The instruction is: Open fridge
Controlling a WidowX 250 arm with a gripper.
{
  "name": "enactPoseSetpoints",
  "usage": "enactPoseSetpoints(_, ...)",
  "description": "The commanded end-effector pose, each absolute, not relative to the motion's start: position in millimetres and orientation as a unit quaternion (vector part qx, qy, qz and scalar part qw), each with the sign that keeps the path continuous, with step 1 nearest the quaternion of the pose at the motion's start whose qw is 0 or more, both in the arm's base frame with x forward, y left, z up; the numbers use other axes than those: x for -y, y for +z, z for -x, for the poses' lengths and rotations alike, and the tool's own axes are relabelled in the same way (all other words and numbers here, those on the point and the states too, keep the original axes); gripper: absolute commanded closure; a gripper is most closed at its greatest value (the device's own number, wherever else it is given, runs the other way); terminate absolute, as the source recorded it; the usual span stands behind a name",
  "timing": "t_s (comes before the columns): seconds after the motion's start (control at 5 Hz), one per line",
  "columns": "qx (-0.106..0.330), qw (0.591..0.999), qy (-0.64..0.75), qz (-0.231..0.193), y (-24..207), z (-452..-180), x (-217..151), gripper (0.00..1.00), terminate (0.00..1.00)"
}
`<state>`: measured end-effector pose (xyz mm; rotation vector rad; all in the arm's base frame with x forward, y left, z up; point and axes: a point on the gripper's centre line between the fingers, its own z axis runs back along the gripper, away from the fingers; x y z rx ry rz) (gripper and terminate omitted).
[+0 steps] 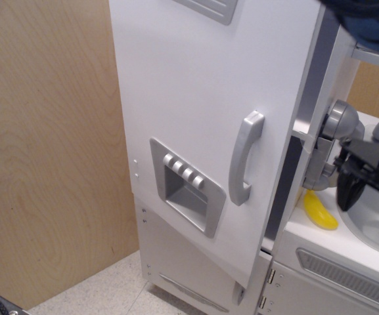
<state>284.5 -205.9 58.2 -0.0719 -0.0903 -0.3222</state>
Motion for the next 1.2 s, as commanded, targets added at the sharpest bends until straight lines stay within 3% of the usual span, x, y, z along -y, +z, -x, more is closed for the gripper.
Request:
enactPoseSetpoints(0.0,0.088,0.980,-0.177,0.026,80.8,-316.0,200.8,0.00,0.00)
enactPoseSetpoints(0.6,0.154,0.974,-0.142,-0.083,89.7,-322.9,135.8,0.00,0.00)
enactPoseSetpoints(0.8,0.166,0.975,-0.115,-0.097,95.6,-316.1,118.3,0.00,0.00)
enactPoseSetpoints(1.0,0.163,0.975,-0.119,-0.096,101.6,-291.2,98.0,0.00,0.00)
